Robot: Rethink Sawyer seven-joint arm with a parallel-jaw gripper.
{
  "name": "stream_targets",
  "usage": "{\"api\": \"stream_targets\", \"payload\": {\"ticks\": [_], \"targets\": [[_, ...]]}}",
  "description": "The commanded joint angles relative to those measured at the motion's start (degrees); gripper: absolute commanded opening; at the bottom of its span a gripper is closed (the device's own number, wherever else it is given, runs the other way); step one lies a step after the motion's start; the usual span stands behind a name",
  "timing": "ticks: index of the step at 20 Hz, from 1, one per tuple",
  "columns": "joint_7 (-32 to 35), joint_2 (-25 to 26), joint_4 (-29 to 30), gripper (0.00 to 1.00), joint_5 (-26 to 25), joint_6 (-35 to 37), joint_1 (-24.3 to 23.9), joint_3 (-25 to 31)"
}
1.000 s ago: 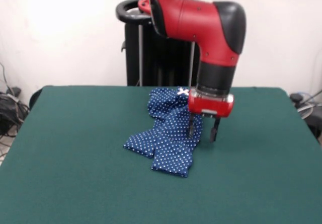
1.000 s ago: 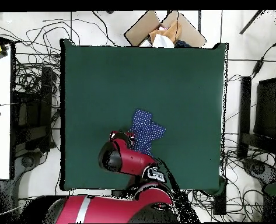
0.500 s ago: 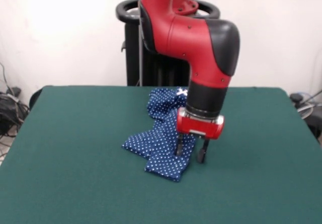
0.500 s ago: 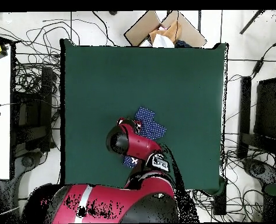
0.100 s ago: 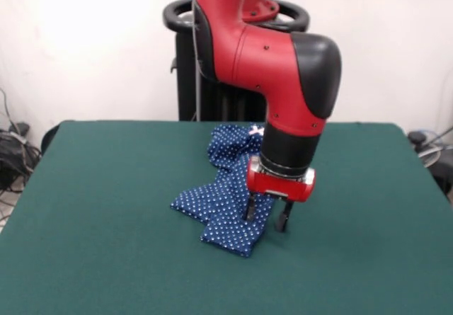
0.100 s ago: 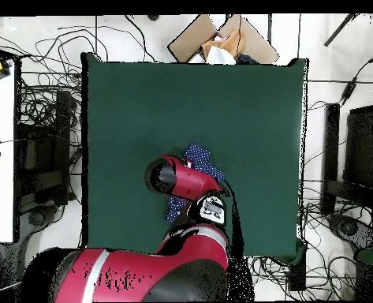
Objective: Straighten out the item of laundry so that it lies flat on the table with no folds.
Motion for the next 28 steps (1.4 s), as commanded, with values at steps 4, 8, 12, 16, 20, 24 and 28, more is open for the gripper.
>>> {"api": "stream_targets", "payload": {"ticks": [4, 8, 12, 16, 20, 24, 28], "targets": [[10.4, 2.0, -6.8, 0.00, 2.2, 6.7, 0.7, 1.7], [10.9, 0.1, -3.3, 0.00, 2.3, 6.5, 0.0, 5.7], [12.2, -0.9, -0.5, 0.00, 3.0, 5.9, 0.3, 7.9], [14.1, -3.4, 4.3, 0.00, 4.5, 6.1, 0.0, 12.0], [15.5, -4.7, 7.5, 0.00, 6.5, 5.8, -0.6, 16.4], [16.3, -3.4, 7.2, 0.00, 8.1, 4.1, -0.1, 18.2], [16.5, -1.6, 6.2, 0.00, 9.9, 2.8, 0.5, 20.0]]}}
